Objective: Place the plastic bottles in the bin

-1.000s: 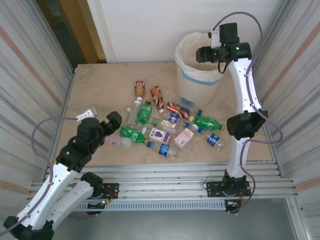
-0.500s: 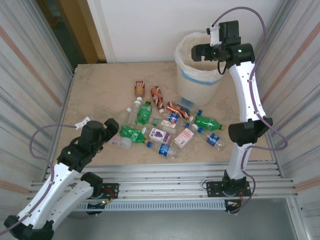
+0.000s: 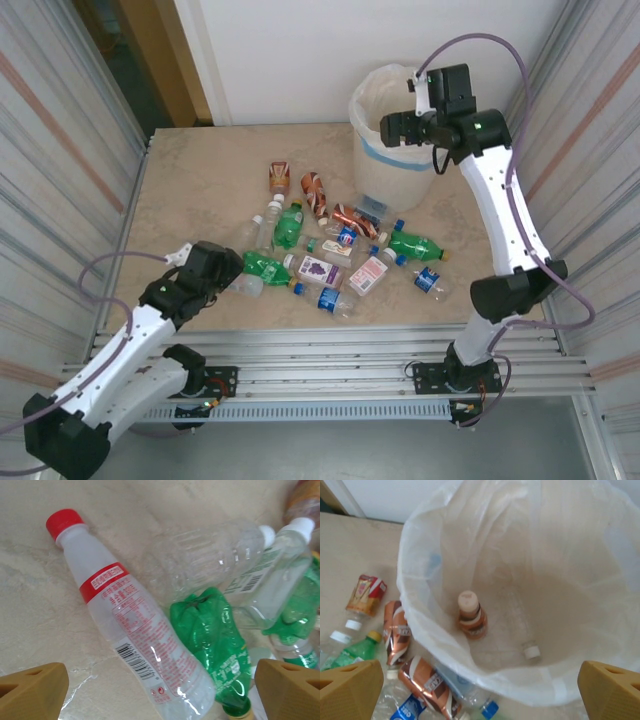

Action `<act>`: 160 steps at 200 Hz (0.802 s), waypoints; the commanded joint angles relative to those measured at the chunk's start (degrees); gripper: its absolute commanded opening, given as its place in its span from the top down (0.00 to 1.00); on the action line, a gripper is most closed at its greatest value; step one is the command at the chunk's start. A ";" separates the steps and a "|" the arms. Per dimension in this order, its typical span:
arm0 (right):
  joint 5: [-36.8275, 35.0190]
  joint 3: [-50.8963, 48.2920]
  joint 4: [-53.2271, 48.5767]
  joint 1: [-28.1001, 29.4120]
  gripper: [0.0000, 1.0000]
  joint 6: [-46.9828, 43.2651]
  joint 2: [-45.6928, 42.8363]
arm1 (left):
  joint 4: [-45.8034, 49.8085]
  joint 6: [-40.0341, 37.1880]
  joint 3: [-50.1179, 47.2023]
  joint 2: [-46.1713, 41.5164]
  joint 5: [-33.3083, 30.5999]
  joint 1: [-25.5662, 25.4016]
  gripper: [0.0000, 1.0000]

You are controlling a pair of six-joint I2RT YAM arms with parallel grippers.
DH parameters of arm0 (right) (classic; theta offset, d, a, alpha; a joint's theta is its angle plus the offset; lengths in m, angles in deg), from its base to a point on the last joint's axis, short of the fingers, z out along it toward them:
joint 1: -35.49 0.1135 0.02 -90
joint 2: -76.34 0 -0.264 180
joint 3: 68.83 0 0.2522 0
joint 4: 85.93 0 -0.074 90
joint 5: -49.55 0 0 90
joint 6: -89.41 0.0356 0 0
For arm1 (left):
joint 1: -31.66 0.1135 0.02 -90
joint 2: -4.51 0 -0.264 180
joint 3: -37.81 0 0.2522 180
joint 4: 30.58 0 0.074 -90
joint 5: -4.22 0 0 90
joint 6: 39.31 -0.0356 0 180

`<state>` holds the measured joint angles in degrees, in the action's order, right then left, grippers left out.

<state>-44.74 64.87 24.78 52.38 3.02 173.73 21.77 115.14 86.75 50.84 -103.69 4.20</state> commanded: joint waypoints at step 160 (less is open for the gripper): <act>4.32 -26.53 10.59 0.69 0.02 9.30 -18.01 | -11.51 5.82 -6.73 13.73 6.46 3.91 0.10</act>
<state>-41.66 38.79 34.09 52.42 10.96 158.36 10.75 119.16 81.46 63.45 -97.51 7.72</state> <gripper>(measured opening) 0.979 0.908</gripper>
